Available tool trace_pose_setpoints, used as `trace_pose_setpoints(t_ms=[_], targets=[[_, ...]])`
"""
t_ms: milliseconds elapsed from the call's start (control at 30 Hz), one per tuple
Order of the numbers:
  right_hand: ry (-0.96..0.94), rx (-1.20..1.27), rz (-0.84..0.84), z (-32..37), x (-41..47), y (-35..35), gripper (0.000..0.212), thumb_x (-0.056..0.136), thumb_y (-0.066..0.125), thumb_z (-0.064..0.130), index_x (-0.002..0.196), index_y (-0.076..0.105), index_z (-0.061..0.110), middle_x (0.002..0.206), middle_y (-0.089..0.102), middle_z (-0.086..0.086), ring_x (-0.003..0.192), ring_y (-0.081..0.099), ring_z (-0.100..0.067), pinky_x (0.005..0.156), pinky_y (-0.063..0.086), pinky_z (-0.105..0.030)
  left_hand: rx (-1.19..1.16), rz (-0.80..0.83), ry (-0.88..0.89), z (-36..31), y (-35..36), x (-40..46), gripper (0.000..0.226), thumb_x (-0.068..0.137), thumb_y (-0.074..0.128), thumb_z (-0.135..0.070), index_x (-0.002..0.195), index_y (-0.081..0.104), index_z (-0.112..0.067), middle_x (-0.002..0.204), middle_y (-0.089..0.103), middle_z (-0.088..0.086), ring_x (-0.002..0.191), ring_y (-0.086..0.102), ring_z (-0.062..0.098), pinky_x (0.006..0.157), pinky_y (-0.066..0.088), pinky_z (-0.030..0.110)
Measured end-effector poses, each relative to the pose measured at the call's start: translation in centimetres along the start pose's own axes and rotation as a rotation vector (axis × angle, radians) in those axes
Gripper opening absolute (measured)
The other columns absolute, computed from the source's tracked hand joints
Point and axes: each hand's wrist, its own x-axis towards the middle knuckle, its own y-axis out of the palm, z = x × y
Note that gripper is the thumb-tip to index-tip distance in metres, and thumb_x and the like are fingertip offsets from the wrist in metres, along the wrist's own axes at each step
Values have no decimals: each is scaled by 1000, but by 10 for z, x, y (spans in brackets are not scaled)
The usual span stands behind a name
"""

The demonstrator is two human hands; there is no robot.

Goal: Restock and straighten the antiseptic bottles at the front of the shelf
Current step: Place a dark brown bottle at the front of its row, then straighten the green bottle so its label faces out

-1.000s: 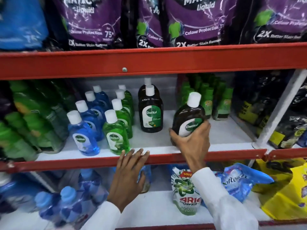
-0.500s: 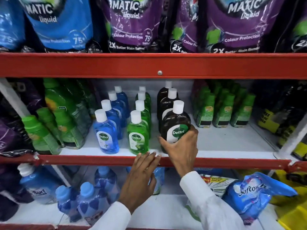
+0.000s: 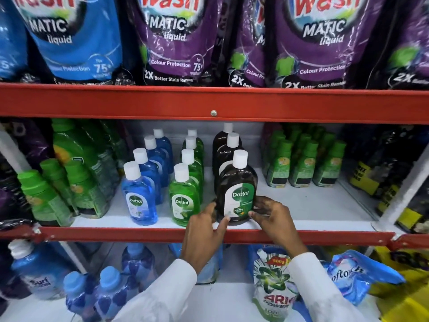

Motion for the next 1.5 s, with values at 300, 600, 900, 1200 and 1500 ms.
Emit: trace_pose_setpoints(t_ms=[300, 600, 900, 1200, 1500], targets=[[14, 105, 8, -8, 0, 0, 36, 77, 83, 11, 111, 72, 10, 103, 75, 4, 95, 71, 0, 80, 52, -5, -22, -23, -62, 6, 10, 5, 29, 87, 69, -28, 112, 63, -15, 98, 77, 7, 89, 72, 25, 77, 57, 35], [20, 172, 39, -9, 1, 1, 36, 74, 86, 12, 108, 73, 15, 103, 78, 0, 91, 73, -1, 85, 57, -16, -8, -52, -78, 3, 13, 4, 37, 89, 68, -24, 122, 60, -7, 110, 74, 12, 98, 70, 26, 84, 48, 24], [11, 177, 38, -9, 0, 2, 33, 75, 85, 12, 105, 73, 17, 97, 77, 6, 89, 73, 2, 89, 59, -24, -20, -65, -82, 9, 17, 3, 40, 90, 66, -26, 125, 58, -7, 110, 74, 13, 95, 71, 24, 85, 54, 31], [-30, 282, -345, 15, -27, -2, 44, 69, 89, 13, 106, 66, 20, 99, 73, 1, 77, 71, -15, 70, 61, -28, -154, -211, -9, 10, -20, -20, 21, 86, 71, -13, 106, 72, -18, 101, 74, -8, 90, 67, -2, 87, 51, 16], [-221, 201, -131, 80, -42, 95, 35, 79, 80, 13, 111, 68, 22, 99, 76, 6, 84, 72, -5, 79, 59, -21, -151, -302, -161, 59, -62, -23, 45, 81, 72, -20, 124, 60, -15, 117, 68, 2, 97, 66, 14, 90, 52, 22]])
